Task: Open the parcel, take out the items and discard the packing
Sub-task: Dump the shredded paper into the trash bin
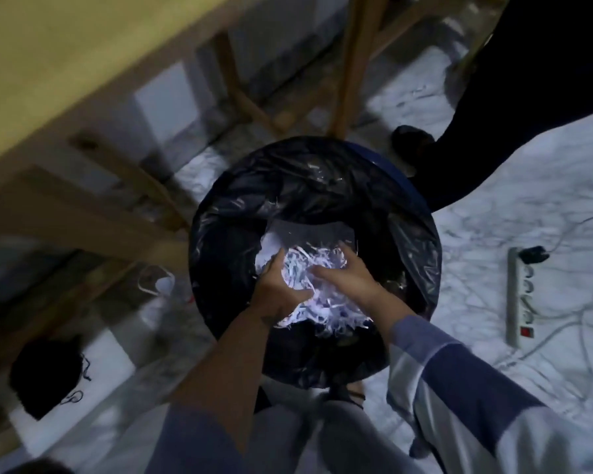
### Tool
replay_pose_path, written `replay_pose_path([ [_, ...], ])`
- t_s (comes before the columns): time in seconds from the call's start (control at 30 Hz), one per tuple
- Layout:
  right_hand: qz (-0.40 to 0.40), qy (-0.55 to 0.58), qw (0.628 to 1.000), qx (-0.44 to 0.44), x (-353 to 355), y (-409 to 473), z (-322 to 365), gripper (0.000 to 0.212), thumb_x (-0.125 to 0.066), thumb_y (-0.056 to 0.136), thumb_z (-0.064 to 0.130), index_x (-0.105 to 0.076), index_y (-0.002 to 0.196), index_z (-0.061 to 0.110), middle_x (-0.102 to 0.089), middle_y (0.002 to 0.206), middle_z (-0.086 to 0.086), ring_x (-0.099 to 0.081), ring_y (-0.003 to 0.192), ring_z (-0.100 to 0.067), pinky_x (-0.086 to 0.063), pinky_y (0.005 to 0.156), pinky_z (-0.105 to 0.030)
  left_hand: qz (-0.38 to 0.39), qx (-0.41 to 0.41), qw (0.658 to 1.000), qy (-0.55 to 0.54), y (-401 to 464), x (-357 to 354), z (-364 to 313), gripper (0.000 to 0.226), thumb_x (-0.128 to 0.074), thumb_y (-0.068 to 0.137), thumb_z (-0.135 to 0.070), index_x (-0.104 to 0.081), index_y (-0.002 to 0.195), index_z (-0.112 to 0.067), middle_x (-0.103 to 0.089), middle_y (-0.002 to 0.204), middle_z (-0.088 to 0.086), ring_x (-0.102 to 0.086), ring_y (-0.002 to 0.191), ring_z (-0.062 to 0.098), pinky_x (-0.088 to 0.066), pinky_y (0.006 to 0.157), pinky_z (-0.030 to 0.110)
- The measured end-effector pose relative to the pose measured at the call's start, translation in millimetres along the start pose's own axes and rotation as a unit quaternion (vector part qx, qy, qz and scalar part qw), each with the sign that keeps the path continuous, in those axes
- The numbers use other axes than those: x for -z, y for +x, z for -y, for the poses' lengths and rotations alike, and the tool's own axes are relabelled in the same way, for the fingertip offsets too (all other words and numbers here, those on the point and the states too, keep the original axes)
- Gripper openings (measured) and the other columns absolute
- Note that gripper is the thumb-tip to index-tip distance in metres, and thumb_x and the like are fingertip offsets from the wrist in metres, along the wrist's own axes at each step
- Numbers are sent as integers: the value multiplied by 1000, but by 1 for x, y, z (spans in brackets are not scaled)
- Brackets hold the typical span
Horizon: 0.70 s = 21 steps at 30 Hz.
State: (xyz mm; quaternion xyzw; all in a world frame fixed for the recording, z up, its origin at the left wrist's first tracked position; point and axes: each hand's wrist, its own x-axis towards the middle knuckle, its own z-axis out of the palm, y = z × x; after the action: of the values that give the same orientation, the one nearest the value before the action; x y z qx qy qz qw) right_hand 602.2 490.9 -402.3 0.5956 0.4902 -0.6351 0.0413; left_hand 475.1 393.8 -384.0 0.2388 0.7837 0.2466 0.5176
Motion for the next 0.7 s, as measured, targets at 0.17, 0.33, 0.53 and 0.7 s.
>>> replay_pose_path([
  [0.17, -4, -61, 998, -13, -6, -14, 14, 77, -65, 70, 55, -42, 139, 33, -48, 144, 1, -52, 125, -22, -41, 104, -31, 13, 26, 1000, 9, -8, 0, -1, 94, -77, 78, -24, -18, 151, -29, -18, 159, 4, -20, 145, 19, -29, 112, 29],
  [0.33, 14, -172, 984, 33, 9, -63, 53, 49, -56, 89, 39, -50, 134, 20, -54, 137, -10, -56, 118, -27, -43, 92, -29, 4, 11, 999, 42, -50, 19, -44, 68, -64, 89, -21, -31, 148, -17, -35, 152, 5, -36, 137, 19, -27, 92, 14],
  [0.53, 4, -287, 950, 127, 39, -165, 137, 43, -53, 91, 27, -52, 132, 14, -57, 134, -11, -55, 119, -27, -42, 88, -27, -18, -2, 999, 45, -133, 61, -126, 48, -57, 94, -24, -43, 139, -18, -50, 139, 0, -52, 122, 19, -39, 92, 23],
  [0.7, -22, -335, 919, 207, 49, -250, 211, 36, -52, 92, 25, -55, 127, 16, -64, 124, -7, -58, 114, -25, -45, 91, -29, -36, -28, 998, 38, -202, 108, -184, 40, -56, 95, -23, -48, 134, -16, -56, 129, 3, -58, 107, 20, -46, 86, 27],
])
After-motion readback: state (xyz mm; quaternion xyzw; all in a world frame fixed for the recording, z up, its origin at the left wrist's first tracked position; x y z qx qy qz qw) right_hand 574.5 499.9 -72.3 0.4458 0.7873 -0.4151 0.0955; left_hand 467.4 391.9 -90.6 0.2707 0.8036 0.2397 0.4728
